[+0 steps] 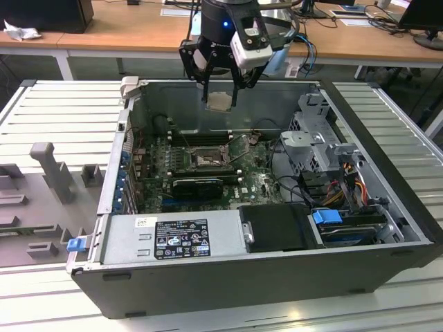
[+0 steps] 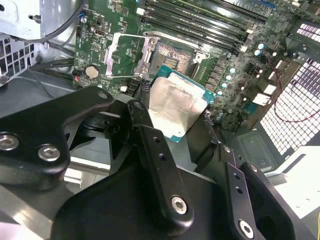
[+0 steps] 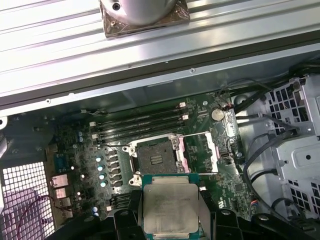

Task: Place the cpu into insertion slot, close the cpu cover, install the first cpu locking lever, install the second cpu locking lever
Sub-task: 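Place the cpu into insertion slot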

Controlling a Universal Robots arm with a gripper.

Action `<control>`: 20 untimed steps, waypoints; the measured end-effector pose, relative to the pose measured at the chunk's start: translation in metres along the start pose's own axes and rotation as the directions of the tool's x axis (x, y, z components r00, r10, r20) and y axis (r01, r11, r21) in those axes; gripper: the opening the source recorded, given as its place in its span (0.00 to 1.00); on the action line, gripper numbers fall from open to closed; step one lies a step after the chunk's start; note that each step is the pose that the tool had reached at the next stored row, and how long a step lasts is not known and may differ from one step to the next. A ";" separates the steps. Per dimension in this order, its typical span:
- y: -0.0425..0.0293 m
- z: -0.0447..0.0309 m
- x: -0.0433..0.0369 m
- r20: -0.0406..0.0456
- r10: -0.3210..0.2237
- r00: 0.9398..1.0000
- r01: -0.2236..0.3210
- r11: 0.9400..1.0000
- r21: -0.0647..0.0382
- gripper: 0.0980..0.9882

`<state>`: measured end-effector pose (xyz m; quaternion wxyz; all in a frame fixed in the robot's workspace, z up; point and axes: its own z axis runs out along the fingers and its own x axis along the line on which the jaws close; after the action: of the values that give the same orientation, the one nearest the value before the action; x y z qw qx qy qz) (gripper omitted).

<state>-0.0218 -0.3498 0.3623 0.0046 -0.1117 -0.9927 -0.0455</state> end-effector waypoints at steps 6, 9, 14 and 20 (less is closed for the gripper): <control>0.0000 0.0000 0.0000 0.002 0.017 1.000 -0.017 1.000 0.000 0.49; 0.0000 0.0000 0.0000 0.002 0.026 1.000 -0.026 1.000 -0.001 0.49; 0.0000 0.0001 0.0000 0.004 0.044 0.999 -0.044 0.999 -0.001 0.49; 0.0000 0.0002 0.0000 0.007 0.081 0.997 -0.081 0.997 -0.002 0.49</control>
<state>-0.0218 -0.3498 0.3621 0.0028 -0.1522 -0.9873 -0.0456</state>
